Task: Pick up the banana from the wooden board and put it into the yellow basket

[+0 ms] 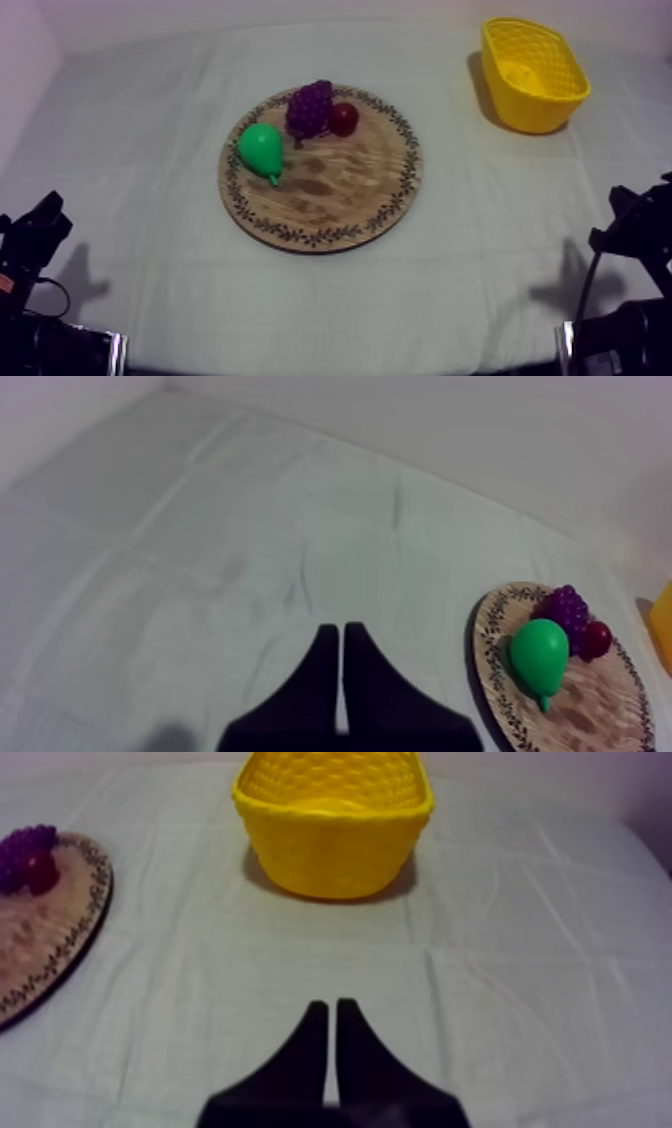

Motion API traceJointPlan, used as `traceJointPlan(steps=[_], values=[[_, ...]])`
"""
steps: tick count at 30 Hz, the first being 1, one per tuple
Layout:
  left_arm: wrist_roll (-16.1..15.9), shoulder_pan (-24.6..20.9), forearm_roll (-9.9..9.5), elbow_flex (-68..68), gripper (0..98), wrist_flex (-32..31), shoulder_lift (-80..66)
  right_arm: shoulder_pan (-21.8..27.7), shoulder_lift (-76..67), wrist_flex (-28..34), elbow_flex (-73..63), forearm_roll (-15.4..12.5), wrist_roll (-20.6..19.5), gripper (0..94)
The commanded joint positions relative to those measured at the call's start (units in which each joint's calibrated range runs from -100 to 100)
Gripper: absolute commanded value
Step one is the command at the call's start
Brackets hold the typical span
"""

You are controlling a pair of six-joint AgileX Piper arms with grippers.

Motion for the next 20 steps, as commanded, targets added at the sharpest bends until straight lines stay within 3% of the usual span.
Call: traceJointPlan(steps=[1, 20], values=[[0.0, 0.0, -0.03, 0.0, 0.1, 0.0, 0.0, 0.0, 0.0, -0.2, 0.1, 0.0, 2.6, 0.6], [0.0, 0.0, -0.03, 0.0, 0.1, 0.0, 0.0, 0.0, 0.0, -0.3, 0.1, -0.1, 2.9, 0.6]])
